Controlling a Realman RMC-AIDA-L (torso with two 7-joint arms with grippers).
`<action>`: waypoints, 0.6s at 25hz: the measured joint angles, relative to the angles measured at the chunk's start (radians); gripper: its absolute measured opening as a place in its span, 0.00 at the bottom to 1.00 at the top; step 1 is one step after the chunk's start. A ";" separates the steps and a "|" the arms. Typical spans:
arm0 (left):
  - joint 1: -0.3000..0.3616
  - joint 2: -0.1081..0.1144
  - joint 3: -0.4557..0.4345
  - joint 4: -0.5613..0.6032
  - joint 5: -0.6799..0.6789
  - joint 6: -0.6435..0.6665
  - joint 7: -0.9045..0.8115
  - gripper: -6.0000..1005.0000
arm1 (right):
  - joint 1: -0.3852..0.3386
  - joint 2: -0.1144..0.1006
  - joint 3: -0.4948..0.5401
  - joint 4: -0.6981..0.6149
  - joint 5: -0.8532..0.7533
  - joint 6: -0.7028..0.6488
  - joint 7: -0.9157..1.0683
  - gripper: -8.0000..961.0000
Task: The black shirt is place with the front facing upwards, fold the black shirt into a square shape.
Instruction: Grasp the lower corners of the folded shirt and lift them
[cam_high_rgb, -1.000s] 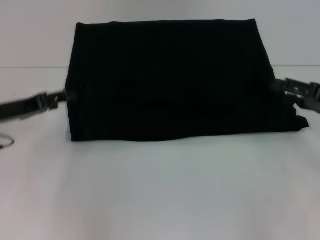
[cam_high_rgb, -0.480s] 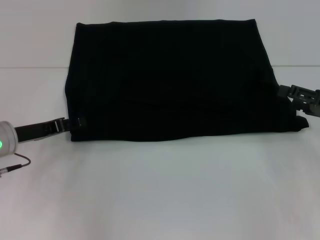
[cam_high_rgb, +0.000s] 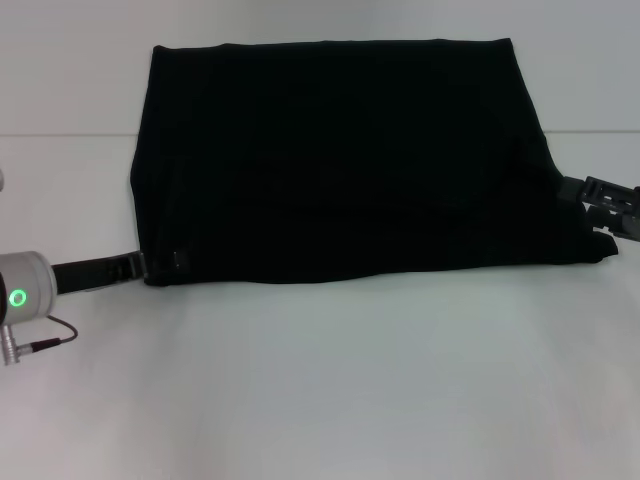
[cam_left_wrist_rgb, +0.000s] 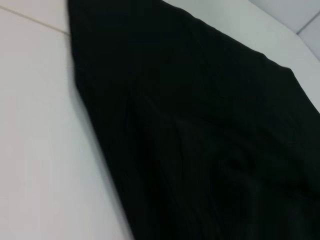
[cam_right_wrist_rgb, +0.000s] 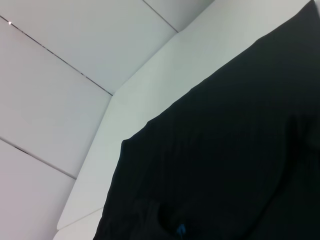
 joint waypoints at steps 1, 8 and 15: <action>0.000 -0.002 0.005 0.002 0.000 0.002 0.000 0.49 | 0.000 0.000 0.000 0.001 0.000 0.000 0.000 0.98; 0.001 -0.011 0.022 0.023 -0.001 0.000 0.000 0.42 | -0.002 -0.002 0.005 0.005 0.004 -0.006 0.000 0.98; 0.000 -0.012 0.022 0.025 -0.001 0.006 -0.009 0.17 | 0.005 -0.009 -0.006 0.011 0.000 -0.008 0.003 0.98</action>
